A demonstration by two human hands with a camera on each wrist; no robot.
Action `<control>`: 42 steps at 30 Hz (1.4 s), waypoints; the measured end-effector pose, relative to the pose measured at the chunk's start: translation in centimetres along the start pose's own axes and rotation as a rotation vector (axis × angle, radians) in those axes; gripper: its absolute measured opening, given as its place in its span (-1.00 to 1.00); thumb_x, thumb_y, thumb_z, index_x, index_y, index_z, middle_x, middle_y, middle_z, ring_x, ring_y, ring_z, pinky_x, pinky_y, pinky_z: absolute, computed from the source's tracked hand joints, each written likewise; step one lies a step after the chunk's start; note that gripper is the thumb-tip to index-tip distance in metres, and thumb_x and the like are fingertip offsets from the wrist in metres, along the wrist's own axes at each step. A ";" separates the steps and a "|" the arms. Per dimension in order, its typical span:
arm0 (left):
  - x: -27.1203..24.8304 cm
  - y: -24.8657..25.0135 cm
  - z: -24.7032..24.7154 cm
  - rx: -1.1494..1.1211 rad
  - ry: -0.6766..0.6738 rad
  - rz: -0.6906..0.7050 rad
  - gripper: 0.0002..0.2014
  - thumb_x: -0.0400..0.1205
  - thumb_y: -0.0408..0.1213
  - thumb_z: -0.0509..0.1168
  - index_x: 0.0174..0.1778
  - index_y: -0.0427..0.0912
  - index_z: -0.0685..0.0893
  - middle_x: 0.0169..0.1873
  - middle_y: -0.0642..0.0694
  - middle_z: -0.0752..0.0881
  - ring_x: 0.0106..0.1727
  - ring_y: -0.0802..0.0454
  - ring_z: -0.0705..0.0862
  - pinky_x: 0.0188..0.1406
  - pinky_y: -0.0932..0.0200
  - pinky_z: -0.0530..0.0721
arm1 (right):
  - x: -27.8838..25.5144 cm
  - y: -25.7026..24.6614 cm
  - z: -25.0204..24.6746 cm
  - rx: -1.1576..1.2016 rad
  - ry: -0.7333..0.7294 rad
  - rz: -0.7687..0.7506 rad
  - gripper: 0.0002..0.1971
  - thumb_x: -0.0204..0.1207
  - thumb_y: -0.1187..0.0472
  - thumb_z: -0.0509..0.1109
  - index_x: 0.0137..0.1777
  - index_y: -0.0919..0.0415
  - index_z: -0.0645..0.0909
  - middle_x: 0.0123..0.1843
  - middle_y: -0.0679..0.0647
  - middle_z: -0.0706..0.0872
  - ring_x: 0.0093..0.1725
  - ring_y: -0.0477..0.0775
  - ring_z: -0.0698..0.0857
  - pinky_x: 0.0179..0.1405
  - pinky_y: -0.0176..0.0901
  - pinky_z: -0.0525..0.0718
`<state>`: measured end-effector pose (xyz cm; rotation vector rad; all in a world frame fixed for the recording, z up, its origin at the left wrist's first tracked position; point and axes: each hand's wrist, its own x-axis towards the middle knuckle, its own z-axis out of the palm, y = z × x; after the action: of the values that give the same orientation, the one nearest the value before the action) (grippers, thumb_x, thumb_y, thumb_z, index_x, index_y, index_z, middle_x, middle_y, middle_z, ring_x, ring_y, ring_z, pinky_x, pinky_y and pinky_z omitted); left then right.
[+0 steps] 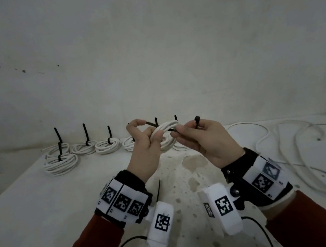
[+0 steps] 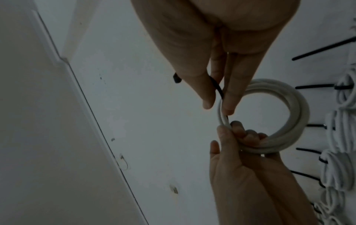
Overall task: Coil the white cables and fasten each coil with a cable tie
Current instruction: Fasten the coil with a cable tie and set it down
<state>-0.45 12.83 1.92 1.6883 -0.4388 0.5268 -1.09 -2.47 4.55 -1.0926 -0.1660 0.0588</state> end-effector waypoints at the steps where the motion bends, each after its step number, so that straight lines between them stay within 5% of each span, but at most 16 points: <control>1: 0.2 -0.1 -0.1 -0.023 0.010 -0.047 -0.72 0.71 -0.47 0.11 0.04 -0.04 0.14 -0.35 -0.02 0.54 -0.39 0.31 0.51 -0.26 0.41 0.48 | -0.1 0.2 0.0 0.002 -0.012 0.011 -0.90 0.48 0.47 0.44 -0.19 0.36 0.57 -0.26 0.18 0.79 -0.14 0.06 0.81 -0.20 -0.32 0.75; 4: 0.5 -0.2 -0.3 -0.044 0.033 -0.149 -0.73 0.71 -0.40 0.14 -0.08 0.04 0.20 -0.23 -0.08 0.54 -0.34 0.31 0.52 -0.18 0.40 0.47 | -0.5 0.8 -0.1 -0.061 -0.029 -0.011 -0.94 0.44 0.46 0.47 -0.19 0.35 0.64 -0.18 0.22 0.80 -0.12 0.04 0.80 -0.18 -0.34 0.74; 8: 0.4 0.2 -0.3 -0.071 0.038 -0.175 -0.78 0.71 -0.40 0.15 -0.16 -0.02 0.31 0.19 -0.55 0.37 -0.20 0.05 0.49 -0.08 0.28 0.49 | -0.6 2.0 0.0 -0.179 -0.010 -0.172 -0.94 0.46 0.47 0.48 -0.17 0.36 0.65 -0.15 0.30 0.81 -0.14 0.10 0.79 -0.15 -0.25 0.75; 11: 0.3 0.1 -0.3 -0.069 -0.020 -0.189 -0.80 0.71 -0.41 0.14 -0.11 -0.03 0.31 0.05 -0.37 0.41 -0.23 0.09 0.48 -0.10 0.31 0.47 | 0.0 2.5 -0.4 -0.369 0.046 -0.398 -0.88 0.39 0.47 0.54 -0.19 0.32 0.66 -0.17 0.22 0.82 -0.15 0.10 0.81 -0.12 -0.14 0.76; 15: 0.4 -0.2 -0.4 -0.221 -0.030 -0.291 -0.75 0.70 -0.41 0.15 0.27 -0.25 0.30 -0.33 -0.01 0.62 -0.35 0.23 0.57 -0.21 0.38 0.54 | 0.6 3.0 -1.1 -0.839 0.124 -0.789 -0.89 0.32 0.28 0.62 -0.27 0.19 0.73 -0.24 -0.03 0.74 -0.30 -0.02 0.71 -0.27 -0.19 0.68; 19: 0.3 -0.2 -0.7 -0.252 -0.149 -0.339 -0.79 0.71 -0.43 0.12 0.22 -0.35 0.54 -0.29 -0.10 0.61 -0.30 0.15 0.54 -0.23 0.39 0.55 | 1.3 3.1 -1.9 -0.961 0.121 -0.978 -0.86 0.32 0.22 0.62 -0.34 0.26 0.75 -0.13 0.00 0.51 -0.21 0.01 0.52 -0.27 -0.37 0.48; 23: 0.1 -0.1 -0.6 -0.287 -0.220 -0.358 -0.79 0.73 -0.42 0.08 0.11 -0.21 0.62 -0.29 -0.07 0.55 -0.30 0.18 0.49 -0.19 0.35 0.49 | 1.4 2.0 -1.9 -0.955 -0.005 -0.962 -0.88 0.30 0.23 0.63 -0.28 0.24 0.76 -0.02 0.02 0.65 -0.07 -0.05 0.64 -0.05 -0.31 0.60; 26: -0.1 0.0 -0.3 -0.313 -0.232 -0.368 -0.78 0.73 -0.42 0.06 0.07 -0.22 0.62 -0.33 -0.04 0.52 -0.33 0.19 0.46 -0.25 0.33 0.43 | 1.2 0.7 -1.6 -0.763 -0.056 -0.695 -0.64 0.21 0.27 0.71 -0.07 0.15 0.63 -0.07 0.02 0.76 -0.05 -0.03 0.76 0.02 -0.17 0.71; 29: -0.2 -0.1 0.2 -0.310 -0.194 -0.365 -0.78 0.71 -0.43 0.05 -0.02 -0.23 0.62 -0.37 -0.06 0.48 -0.39 0.19 0.43 -0.34 0.33 0.38 | 1.1 -0.2 -1.7 -0.650 -0.096 -0.463 -0.44 0.13 0.30 0.74 -0.01 0.12 0.45 -0.17 0.08 0.79 -0.20 0.04 0.81 -0.15 -0.14 0.76; 42: -0.1 -0.3 2.2 -0.117 -0.087 -0.257 -0.57 0.57 0.20 0.19 -0.07 -0.14 0.65 -0.43 0.07 0.54 -0.44 0.25 0.45 -0.33 0.29 0.42 | 0.5 -0.4 -2.0 -0.763 -0.054 -0.558 -0.42 0.13 0.30 0.76 -0.11 0.19 0.36 -0.34 0.08 0.77 -0.37 -0.02 0.78 -0.29 -0.18 0.77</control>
<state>-0.11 10.71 1.31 1.6292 -0.3023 0.2363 -0.27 -4.33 4.10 -1.7648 -0.5672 -0.5143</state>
